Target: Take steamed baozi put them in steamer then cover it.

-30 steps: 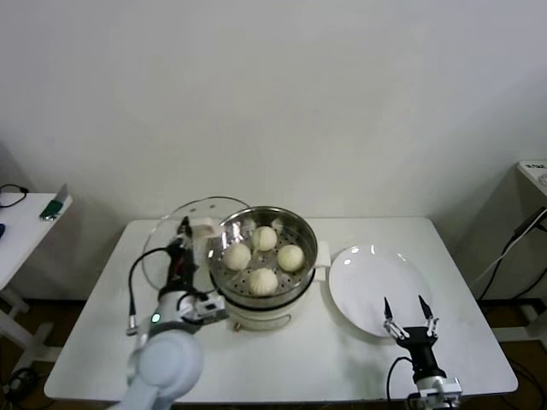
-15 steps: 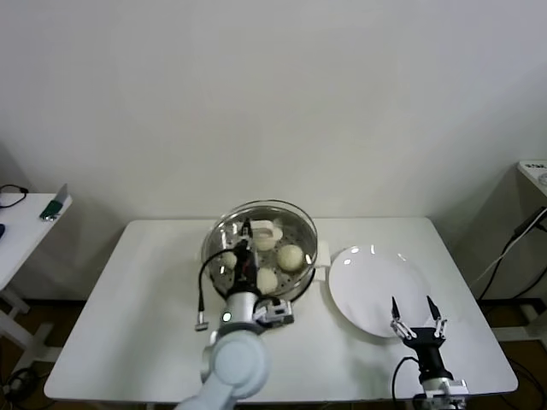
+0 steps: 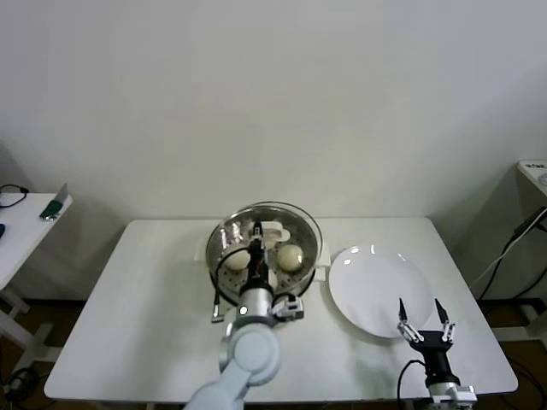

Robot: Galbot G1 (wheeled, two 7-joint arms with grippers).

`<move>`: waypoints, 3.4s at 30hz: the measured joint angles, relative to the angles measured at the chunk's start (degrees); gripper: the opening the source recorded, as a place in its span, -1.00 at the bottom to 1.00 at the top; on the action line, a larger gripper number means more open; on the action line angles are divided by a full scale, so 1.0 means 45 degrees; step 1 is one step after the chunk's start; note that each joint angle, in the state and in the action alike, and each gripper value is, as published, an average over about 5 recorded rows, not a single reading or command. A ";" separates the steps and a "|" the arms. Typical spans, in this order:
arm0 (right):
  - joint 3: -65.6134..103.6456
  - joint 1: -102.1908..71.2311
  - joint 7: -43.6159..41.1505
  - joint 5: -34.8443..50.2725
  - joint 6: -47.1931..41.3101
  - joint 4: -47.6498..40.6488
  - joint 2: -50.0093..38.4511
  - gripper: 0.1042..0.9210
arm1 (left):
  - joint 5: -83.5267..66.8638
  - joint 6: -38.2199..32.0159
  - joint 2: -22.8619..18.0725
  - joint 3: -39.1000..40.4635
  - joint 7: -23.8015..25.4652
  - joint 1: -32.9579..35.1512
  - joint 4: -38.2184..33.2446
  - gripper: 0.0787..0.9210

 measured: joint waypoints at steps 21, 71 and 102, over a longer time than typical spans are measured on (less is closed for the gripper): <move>0.0018 -0.0062 -0.0008 -0.0023 0.0152 -0.0019 0.0085 0.76 | 0.0270 0.0033 -0.0154 -0.0290 -0.0142 -0.0077 0.0937 -0.86; -0.0594 -0.0062 0.0198 -0.0162 -0.1124 0.0203 -0.0092 0.76 | -1.6010 -0.6755 0.2235 -0.7543 -0.3687 0.5658 -0.3239 0.77; -0.0660 0.0108 0.0265 -0.0136 -0.0914 -0.0096 0.0098 0.76 | -2.1953 -1.2377 0.1920 -0.8623 -0.4004 0.8683 0.0053 0.77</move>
